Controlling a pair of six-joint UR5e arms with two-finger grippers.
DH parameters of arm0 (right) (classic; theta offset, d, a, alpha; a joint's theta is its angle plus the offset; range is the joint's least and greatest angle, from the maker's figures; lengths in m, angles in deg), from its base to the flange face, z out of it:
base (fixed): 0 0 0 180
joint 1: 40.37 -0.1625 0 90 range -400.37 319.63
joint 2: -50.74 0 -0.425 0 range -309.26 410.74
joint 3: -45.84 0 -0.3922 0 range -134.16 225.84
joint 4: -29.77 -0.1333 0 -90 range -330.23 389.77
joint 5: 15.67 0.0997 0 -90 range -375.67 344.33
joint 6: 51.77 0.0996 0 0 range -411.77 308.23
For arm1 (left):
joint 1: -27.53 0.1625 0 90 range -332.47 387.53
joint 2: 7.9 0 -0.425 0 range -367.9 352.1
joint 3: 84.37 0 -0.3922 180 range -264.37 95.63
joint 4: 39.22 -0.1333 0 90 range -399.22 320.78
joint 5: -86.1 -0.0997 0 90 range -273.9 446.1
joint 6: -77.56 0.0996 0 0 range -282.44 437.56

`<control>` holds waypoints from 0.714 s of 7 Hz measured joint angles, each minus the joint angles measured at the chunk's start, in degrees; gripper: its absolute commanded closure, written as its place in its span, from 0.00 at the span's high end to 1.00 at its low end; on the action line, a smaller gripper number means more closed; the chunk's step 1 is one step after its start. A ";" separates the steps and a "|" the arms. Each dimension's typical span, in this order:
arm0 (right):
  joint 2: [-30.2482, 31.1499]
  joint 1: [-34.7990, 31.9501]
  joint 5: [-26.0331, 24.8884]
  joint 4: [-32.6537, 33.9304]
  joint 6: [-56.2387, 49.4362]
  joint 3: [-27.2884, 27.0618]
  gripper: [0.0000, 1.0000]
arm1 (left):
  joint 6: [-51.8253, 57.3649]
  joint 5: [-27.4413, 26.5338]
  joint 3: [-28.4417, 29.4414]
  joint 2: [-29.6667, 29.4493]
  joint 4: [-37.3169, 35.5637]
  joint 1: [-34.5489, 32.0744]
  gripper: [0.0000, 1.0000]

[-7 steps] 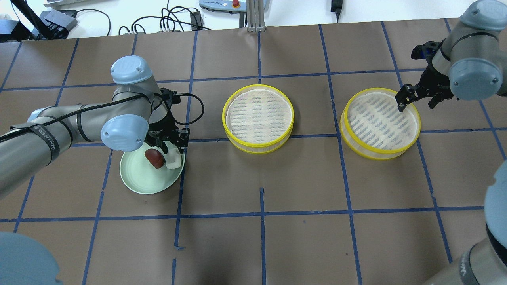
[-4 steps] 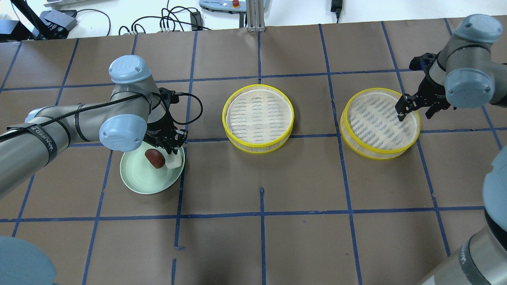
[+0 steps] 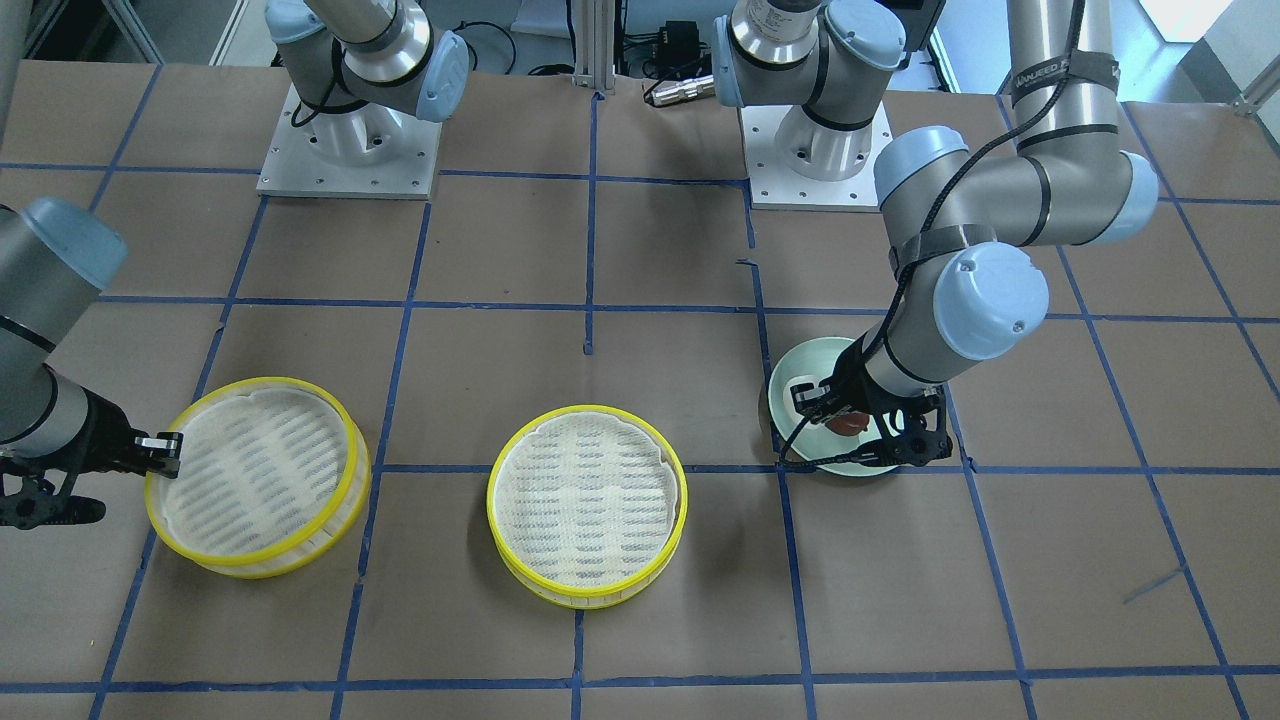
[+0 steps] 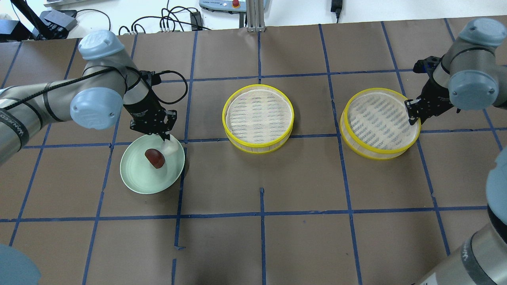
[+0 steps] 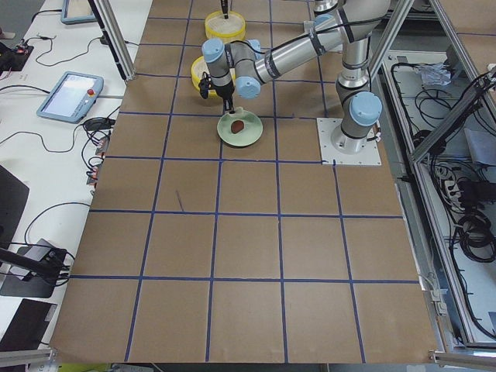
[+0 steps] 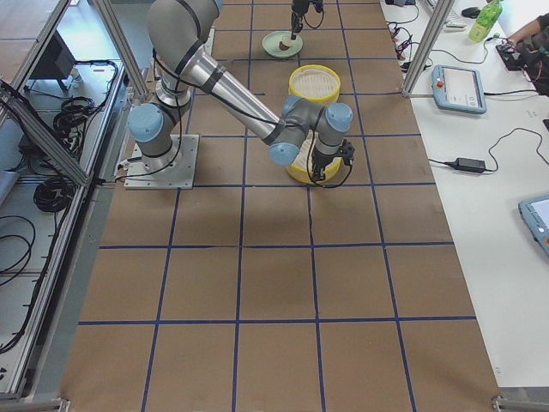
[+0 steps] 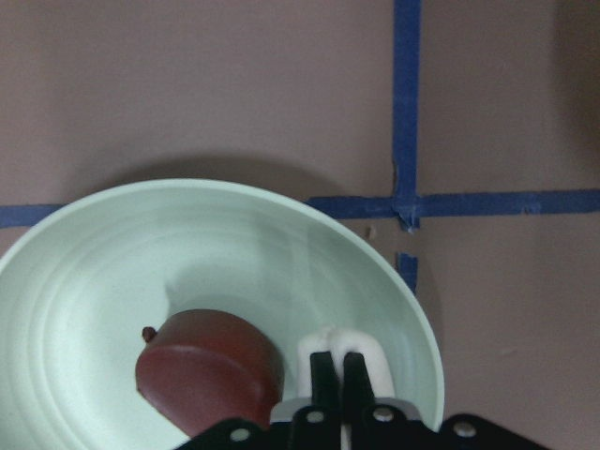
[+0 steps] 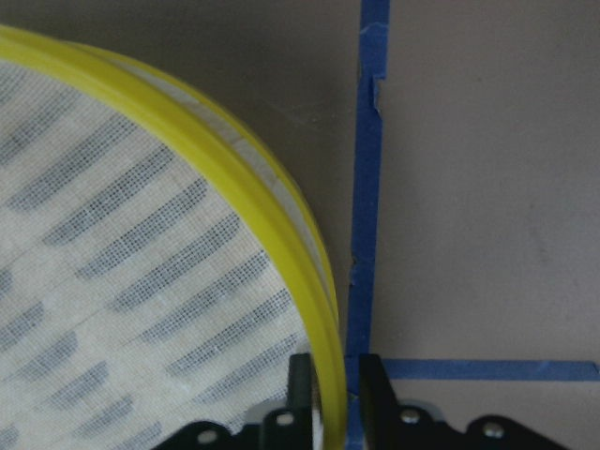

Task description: Stack buns with steamer

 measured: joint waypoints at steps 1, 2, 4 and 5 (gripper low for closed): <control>0.11 0.01 0.06 -0.07 0.31 0.67 0.08 | -6.20 8.06 1.68 -0.42 1.05 -0.06 0.03; 0.19 0.01 0.26 -0.20 0.54 1.40 0.08 | -10.59 17.29 2.41 -1.11 0.85 -0.20 0.08; 0.78 0.01 0.50 -0.64 0.92 2.49 0.08 | -15.79 30.06 3.04 -4.51 -5.69 -1.52 0.99; 1.58 -0.17 0.61 -1.41 1.79 2.94 0.08 | -17.99 32.38 3.20 -5.79 -8.23 -3.14 1.00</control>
